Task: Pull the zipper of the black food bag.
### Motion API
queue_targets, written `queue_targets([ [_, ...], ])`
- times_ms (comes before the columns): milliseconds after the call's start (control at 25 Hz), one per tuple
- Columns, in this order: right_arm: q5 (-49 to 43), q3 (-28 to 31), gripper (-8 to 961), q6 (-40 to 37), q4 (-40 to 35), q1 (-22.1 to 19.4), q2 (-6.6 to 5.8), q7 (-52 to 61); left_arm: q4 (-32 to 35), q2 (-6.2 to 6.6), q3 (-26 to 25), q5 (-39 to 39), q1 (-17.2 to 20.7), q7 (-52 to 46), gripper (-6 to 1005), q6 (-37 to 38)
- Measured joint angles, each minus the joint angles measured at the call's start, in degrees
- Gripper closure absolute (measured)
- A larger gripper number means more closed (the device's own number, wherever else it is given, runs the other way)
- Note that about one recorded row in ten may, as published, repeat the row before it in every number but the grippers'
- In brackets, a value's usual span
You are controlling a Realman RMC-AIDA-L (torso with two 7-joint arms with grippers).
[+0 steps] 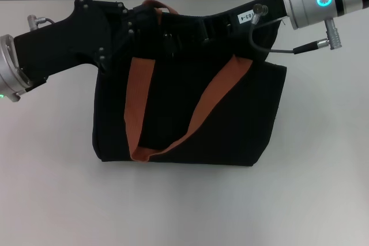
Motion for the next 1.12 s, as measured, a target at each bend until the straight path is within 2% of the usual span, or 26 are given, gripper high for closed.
queue_targets([
  [320, -1.1, -0.3, 953, -1.1, -4.5, -1.2, 0.24, 2.5, 0.0, 0.43, -0.1, -2.8, 2.6, 0.4, 971, -0.7],
  [680, -3.6, -0.3, 954, -2.1, -7.5, -2.1, 0.6, 5.2, 0.0, 0.72, -0.2, -3.3, 3.6, 0.6, 971, -1.4],
  [880, -5.3, -0.3, 954, -3.4, -12.6, -4.8, 0.76, 8.1, 0.0, 0.75, -0.4, -3.7, 4.2, 0.6, 971, -2.1],
  [1120, -5.7, 0.2, 955, -5.7, -20.3, -10.5, 0.87, 11.2, 0.0, 0.93, -0.4, -4.7, 5.0, 0.6, 971, -2.2],
])
